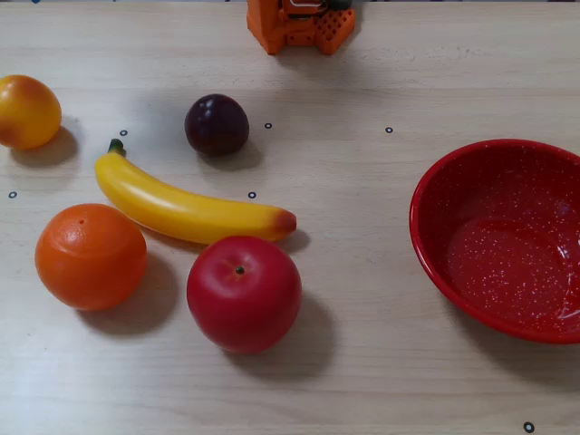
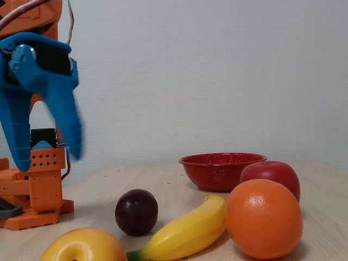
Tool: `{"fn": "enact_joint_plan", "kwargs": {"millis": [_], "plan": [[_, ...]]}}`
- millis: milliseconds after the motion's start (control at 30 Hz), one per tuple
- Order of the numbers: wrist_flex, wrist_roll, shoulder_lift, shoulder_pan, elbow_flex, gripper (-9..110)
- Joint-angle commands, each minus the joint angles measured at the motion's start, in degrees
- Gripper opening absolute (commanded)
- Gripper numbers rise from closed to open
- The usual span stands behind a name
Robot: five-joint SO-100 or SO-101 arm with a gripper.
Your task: Put peach in the red bowl.
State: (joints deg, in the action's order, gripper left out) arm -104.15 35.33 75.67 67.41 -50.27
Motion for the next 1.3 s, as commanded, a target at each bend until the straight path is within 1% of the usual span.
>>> {"fn": "enact_joint_plan", "kwargs": {"millis": [0,133,333,433,933,1267], "plan": [[-0.79,5.98,1.85,-0.62,4.22,41],[0.26,13.71,-1.14,0.26,4.13,43],[7.03,22.06,-7.21,1.67,4.39,45],[9.84,23.73,-9.76,1.76,5.45,45],[9.76,31.46,-14.68,2.37,8.17,48],[12.22,32.78,-18.11,2.29,8.17,48]]}}
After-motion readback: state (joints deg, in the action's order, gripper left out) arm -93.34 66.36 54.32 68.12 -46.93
